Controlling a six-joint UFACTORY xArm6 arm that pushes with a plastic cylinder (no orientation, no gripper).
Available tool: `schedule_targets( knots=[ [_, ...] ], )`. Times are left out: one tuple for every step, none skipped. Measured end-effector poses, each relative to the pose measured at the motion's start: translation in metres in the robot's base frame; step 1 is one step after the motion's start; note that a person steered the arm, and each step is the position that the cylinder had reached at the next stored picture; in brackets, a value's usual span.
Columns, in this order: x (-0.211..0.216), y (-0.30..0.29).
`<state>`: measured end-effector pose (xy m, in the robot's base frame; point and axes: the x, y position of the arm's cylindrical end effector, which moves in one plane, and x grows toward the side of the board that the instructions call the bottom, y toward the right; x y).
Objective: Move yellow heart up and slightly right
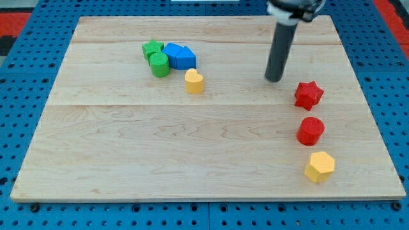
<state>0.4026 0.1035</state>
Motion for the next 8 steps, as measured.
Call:
schedule_targets(
  knots=[
    [0.030, -0.079],
    [0.036, -0.153],
    [0.016, -0.170],
    [0.003, -0.139],
    [-0.023, -0.105],
    [-0.056, -0.090],
    [-0.091, -0.100],
    [-0.102, -0.081]
  ],
)
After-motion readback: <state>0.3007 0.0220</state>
